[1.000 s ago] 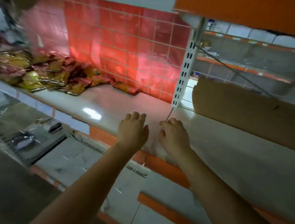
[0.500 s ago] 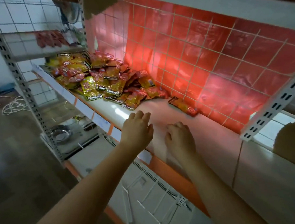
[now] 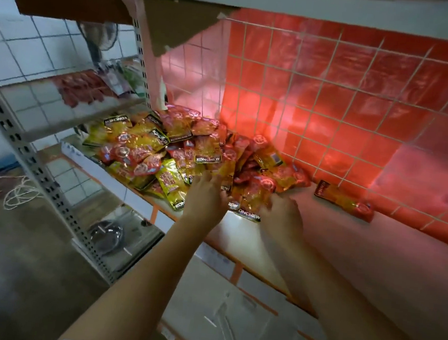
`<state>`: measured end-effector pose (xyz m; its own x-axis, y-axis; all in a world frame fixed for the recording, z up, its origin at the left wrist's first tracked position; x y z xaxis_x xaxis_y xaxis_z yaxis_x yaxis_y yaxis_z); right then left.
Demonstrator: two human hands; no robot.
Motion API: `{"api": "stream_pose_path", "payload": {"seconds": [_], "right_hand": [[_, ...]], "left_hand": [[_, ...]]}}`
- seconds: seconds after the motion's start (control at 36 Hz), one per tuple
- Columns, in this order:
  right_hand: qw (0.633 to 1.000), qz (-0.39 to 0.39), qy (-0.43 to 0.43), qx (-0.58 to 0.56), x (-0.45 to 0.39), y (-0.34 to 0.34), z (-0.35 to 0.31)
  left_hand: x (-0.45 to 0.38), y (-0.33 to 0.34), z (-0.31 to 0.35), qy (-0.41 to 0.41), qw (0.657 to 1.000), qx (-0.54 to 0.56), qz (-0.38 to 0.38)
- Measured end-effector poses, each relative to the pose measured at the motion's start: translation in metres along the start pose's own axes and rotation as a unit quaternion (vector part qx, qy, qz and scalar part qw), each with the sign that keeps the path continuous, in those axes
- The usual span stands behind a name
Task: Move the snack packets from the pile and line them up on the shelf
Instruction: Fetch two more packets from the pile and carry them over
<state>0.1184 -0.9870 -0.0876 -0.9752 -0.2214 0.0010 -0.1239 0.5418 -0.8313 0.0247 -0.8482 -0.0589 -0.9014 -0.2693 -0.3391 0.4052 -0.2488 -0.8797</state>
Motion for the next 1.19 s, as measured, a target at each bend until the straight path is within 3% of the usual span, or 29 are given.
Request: {"api": "stream_pose_path", "payload": {"seconds": [0.11,0.31,0.61,0.75,0.92,1.06,1.19], "right_hand": [[0.995,0.026,0.095,-0.009,-0.008,0.013,-0.006],[0.983,0.032,0.179,0.015,-0.014,0.027,-0.002],[0.971,0.065,0.230,0.009,-0.007,0.028,0.000],[0.966,0.065,0.252,0.011,0.000,0.028,0.001],[0.963,0.062,0.251,-0.071,0.017,0.027,0.000],[0.941,0.073,0.247,-0.218,0.036,0.021,0.003],[0.888,0.061,0.278,-0.362,0.051,0.009,0.017]], "left_hand": [[-0.022,0.003,-0.035,-0.006,0.999,0.001,-0.035],[-0.047,0.009,-0.050,0.048,0.995,-0.059,-0.066],[-0.051,0.016,-0.054,0.078,0.994,-0.036,-0.068],[-0.054,0.019,-0.056,0.084,0.993,0.015,-0.082],[-0.051,0.021,-0.060,0.056,0.986,0.135,-0.084],[-0.039,0.016,-0.058,0.023,0.950,0.299,-0.086],[-0.025,0.025,-0.046,0.030,0.904,0.414,-0.102]]}}
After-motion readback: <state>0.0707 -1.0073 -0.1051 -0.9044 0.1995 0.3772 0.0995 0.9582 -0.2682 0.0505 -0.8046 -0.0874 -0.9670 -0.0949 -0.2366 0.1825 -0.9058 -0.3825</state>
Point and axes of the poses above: each hand's wrist, its own x-axis away from the middle knuckle, its own y-axis out of the palm, z = x × y, the point moved 7 cm from there along -x, towards the middle knuckle, and after that the axes turned 15 degrees about y, right-handed, at the moved point
